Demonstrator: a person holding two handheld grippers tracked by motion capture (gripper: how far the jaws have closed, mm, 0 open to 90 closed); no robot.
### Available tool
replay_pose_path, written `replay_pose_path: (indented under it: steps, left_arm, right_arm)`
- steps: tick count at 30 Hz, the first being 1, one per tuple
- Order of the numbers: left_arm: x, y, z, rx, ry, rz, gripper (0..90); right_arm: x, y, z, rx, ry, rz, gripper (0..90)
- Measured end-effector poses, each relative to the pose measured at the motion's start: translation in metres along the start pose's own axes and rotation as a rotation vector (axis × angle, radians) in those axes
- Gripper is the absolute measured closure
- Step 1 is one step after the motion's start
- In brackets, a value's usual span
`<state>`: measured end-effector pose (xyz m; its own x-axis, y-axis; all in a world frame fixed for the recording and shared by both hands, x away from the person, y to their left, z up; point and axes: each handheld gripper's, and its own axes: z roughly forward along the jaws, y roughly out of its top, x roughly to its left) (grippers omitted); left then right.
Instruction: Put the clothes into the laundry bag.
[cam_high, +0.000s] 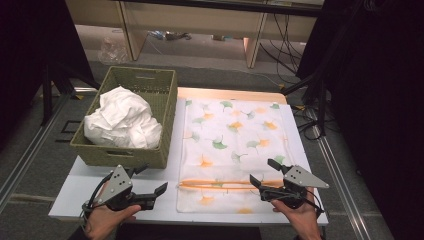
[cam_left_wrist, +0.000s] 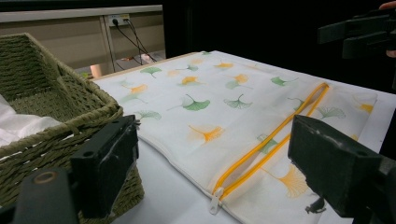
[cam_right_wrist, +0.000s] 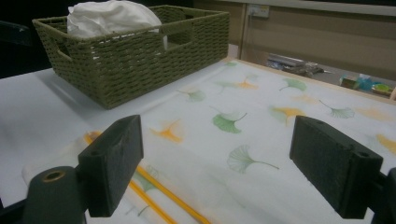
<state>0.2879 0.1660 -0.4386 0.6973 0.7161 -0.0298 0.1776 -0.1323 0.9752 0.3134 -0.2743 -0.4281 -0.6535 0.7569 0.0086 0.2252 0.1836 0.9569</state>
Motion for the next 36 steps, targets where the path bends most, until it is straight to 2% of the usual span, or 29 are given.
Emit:
replay_pose_path:
  steps: [3, 6, 8, 9, 10, 11, 12, 13, 14, 15, 16, 17, 19, 20, 21, 22, 23, 24, 26, 27, 29, 30, 34, 36]
  left_arm:
    - [0.000, 0.000, 0.000, -0.001, 0.000, 0.003, 15.8]
    - [0.000, 0.000, 0.000, 0.001, 0.000, 0.003, 15.8]
    - [0.000, 0.000, 0.000, 0.002, 0.000, 0.002, 15.8]
    - [0.000, 0.000, 0.001, 0.005, 0.000, 0.002, 15.8]
    - [0.000, 0.000, 0.001, 0.005, 0.000, 0.002, 15.8]
    - [0.000, -0.001, 0.001, -0.001, -0.005, 0.001, 15.8]
    - [0.000, -0.001, 0.001, 0.001, -0.005, -0.002, 15.8]
    - [0.000, -0.001, 0.001, 0.001, -0.005, -0.002, 15.8]
    - [-0.001, -0.001, 0.001, 0.000, -0.005, -0.010, 15.8]
    - [-0.001, 0.000, 0.001, 0.006, -0.003, 0.003, 15.8]
    - [-0.001, 0.000, 0.000, 0.010, -0.003, 0.008, 15.8]
    - [-0.001, 0.000, 0.000, 0.010, -0.003, 0.008, 15.9]
    - [-0.001, 0.000, 0.001, 0.013, 0.001, 0.006, 15.9]
    - [-0.001, 0.000, 0.001, 0.013, 0.001, 0.006, 15.9]
    - [-0.001, 0.000, 0.001, 0.016, 0.002, 0.000, 15.9]
    - [-0.001, 0.000, 0.001, 0.016, 0.008, -0.009, 15.9]
    - [-0.001, 0.000, 0.001, 0.018, 0.006, 0.001, 15.9]
    - [-0.001, 0.000, 0.001, 0.018, 0.007, -0.001, 15.9]
    - [-0.001, 0.000, 0.001, 0.015, 0.004, -0.009, 15.9]
    - [-0.001, 0.000, 0.001, 0.019, 0.004, 0.002, 15.9]
    - [0.000, -0.001, 0.002, 0.022, 0.004, 0.005, 15.9]
    - [-0.001, -0.001, 0.002, 0.030, 0.008, 0.001, 15.9]
    - [0.000, -0.001, 0.002, 0.028, 0.009, -0.002, 15.9]
    - [0.000, -0.001, 0.002, 0.035, 0.010, 0.001, 15.9]
  right_arm:
    - [0.001, 0.000, -0.001, 0.023, 0.013, 0.014, 18.2]
    - [0.001, 0.000, 0.000, 0.021, 0.015, 0.012, 18.2]
    - [0.000, -0.001, 0.001, 0.015, 0.007, -0.004, 18.2]
    - [-0.001, -0.001, 0.001, 0.005, -0.014, -0.034, 18.2]
    - [-0.001, -0.001, 0.001, 0.005, -0.014, -0.034, 18.2]
    - [0.000, -0.001, 0.002, 0.021, -0.005, -0.025, 18.2]
    - [0.000, -0.001, 0.001, 0.039, -0.007, -0.039, 18.2]
    - [0.001, -0.002, 0.002, 0.034, -0.016, -0.036, 18.1]
    - [0.000, -0.002, 0.003, 0.053, 0.015, -0.039, 17.7]
    - [0.000, -0.002, 0.003, 0.053, 0.015, -0.039, 17.7]
    - [-0.001, -0.003, 0.004, 0.053, 0.003, -0.069, 16.6]
    - [0.000, -0.004, 0.006, 0.071, 0.034, -0.052, 16.6]
    - [0.000, -0.006, 0.009, 0.117, 0.029, -0.094, 16.4]
    - [0.000, -0.006, 0.009, 0.117, 0.029, -0.094, 16.4]
    - [-0.002, -0.007, 0.013, 0.135, 0.027, -0.139, 15.8]
    - [-0.002, -0.007, 0.013, 0.135, 0.027, -0.139, 15.8]
    - [-0.001, -0.008, 0.014, 0.152, 0.034, -0.131, 15.8]
    - [-0.002, -0.008, 0.016, 0.172, 0.035, -0.163, 15.9]
    - [-0.002, -0.008, 0.017, 0.185, 0.047, -0.168, 15.9]
    - [-0.003, -0.007, 0.018, 0.180, 0.032, -0.189, 15.9]
    - [-0.004, -0.006, 0.018, 0.197, 0.023, -0.190, 15.9]
    - [-0.006, -0.005, 0.019, 0.192, 0.019, -0.209, 16.0]
    - [-0.012, -0.004, 0.029, 0.229, 0.033, -0.207, 16.7]
    - [-0.017, -0.005, 0.039, 0.268, 0.044, -0.222, 19.7]
